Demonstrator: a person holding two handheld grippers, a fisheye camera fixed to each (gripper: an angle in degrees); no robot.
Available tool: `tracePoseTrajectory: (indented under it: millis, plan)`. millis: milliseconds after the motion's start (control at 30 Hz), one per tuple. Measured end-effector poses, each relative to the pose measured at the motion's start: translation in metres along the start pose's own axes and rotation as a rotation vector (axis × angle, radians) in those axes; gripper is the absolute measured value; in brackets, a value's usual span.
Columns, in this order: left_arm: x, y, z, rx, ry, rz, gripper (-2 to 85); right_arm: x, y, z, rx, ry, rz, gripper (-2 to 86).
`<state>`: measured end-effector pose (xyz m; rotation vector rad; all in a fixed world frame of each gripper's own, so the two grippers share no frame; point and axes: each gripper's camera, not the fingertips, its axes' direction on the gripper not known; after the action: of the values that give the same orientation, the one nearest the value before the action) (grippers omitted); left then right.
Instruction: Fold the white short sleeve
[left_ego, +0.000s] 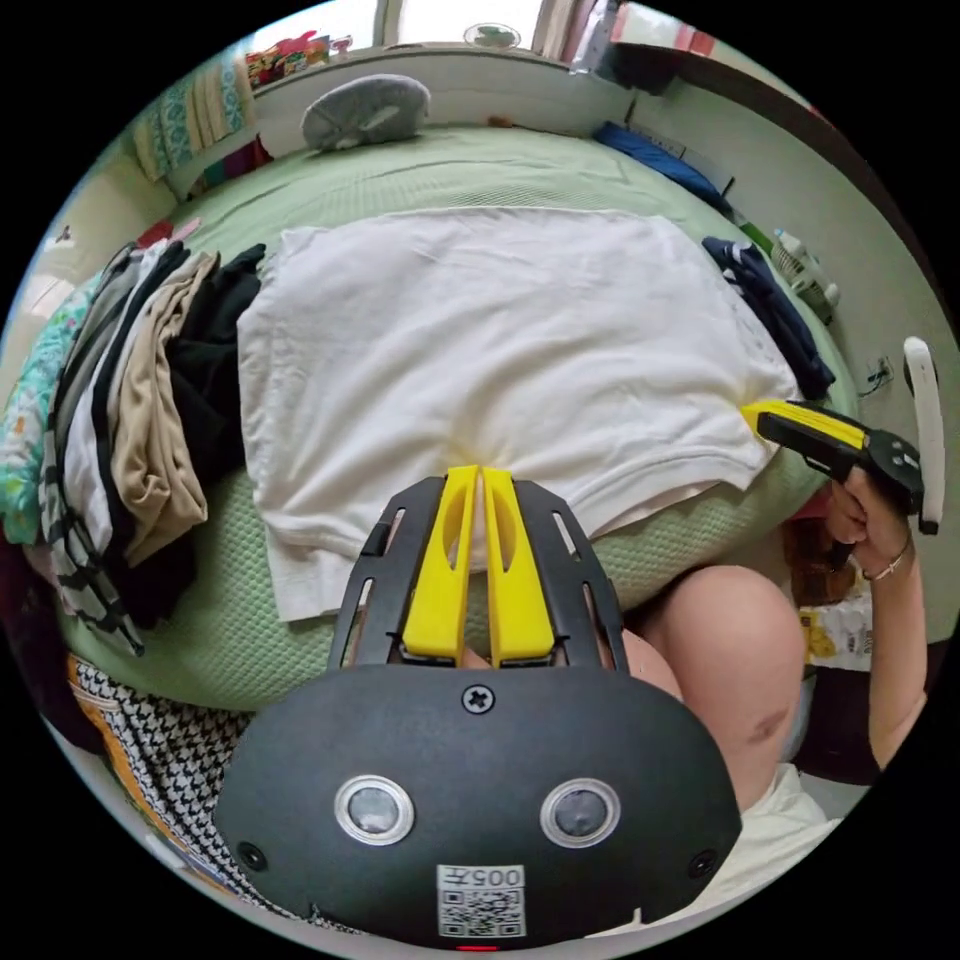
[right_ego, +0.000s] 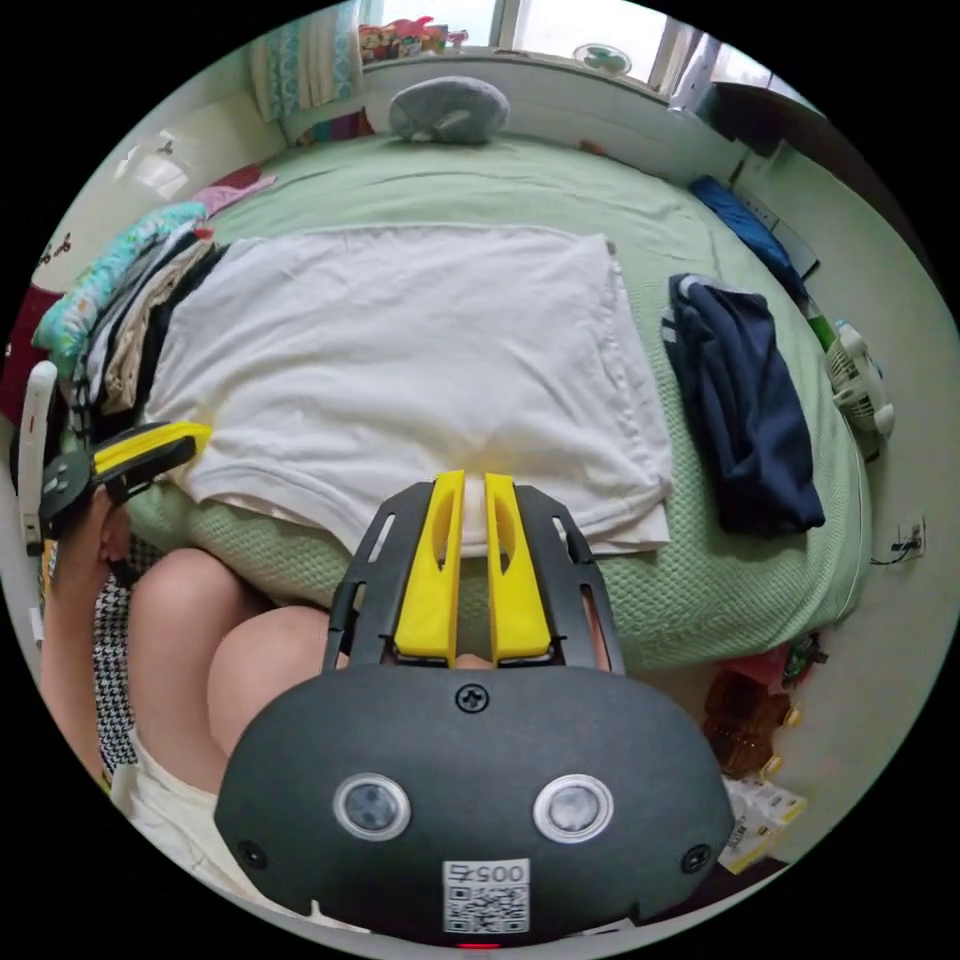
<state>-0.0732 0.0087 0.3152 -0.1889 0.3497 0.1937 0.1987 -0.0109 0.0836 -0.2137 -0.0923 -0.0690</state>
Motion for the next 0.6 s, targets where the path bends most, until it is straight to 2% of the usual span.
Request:
tracePoseTrajectory:
  millis: [100, 367, 500, 600]
  plan:
    - [0.016, -0.002, 0.007, 0.001, -0.045, 0.021, 0.9, 0.004, 0.009, -0.002, 0.035, 0.009, -0.005, 0.1]
    - [0.026, -0.013, 0.009, -0.032, 0.053, -0.032, -0.1, 0.028, 0.024, -0.011, 0.064, -0.005, 0.024, -0.5]
    - [0.071, -0.028, -0.027, 0.067, 0.110, 0.064, 0.0, 0.065, 0.051, -0.041, 0.092, -0.097, 0.111, -1.3]
    - [0.131, -0.046, -0.042, 0.106, 0.176, 0.196, 0.3, 0.103, 0.074, -0.067, 0.131, -0.068, 0.209, -1.3]
